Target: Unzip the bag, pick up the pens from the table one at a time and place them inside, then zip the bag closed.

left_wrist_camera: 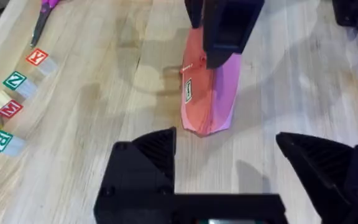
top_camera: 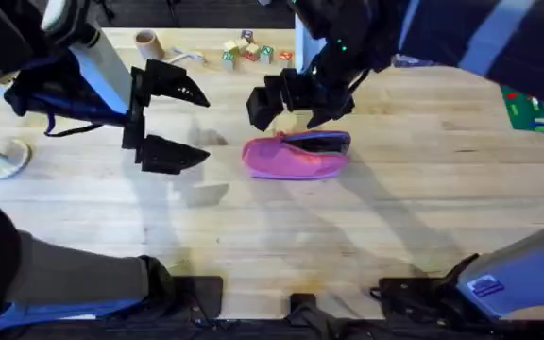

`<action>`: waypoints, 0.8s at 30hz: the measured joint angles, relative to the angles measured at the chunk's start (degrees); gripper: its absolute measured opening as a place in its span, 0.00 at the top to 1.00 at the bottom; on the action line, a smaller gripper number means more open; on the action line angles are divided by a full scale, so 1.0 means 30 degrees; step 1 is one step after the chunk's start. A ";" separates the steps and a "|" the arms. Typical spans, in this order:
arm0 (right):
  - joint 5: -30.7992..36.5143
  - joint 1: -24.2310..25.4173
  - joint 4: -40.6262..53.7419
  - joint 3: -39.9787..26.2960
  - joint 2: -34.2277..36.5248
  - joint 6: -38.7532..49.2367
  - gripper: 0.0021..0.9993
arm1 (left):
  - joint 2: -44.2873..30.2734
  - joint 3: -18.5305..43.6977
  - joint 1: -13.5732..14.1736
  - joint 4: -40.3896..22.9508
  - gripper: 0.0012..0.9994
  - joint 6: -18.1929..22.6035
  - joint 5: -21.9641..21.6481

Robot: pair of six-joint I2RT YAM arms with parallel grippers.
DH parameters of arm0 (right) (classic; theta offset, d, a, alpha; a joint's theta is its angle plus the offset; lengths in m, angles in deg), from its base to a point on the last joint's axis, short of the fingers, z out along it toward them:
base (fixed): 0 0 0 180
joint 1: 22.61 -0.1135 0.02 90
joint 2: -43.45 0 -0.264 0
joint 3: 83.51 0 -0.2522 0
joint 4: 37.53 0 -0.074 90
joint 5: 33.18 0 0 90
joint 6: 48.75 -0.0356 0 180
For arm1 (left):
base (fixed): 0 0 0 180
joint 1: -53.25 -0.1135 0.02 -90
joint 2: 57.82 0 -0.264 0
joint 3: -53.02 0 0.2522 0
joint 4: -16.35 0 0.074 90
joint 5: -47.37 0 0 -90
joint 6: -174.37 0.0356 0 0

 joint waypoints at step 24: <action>-0.1282 0.0000 -0.0184 0.0000 0.1538 -0.0138 0.72 | 0.0000 0.0000 0.0000 0.0000 0.00 0.0000 -0.0036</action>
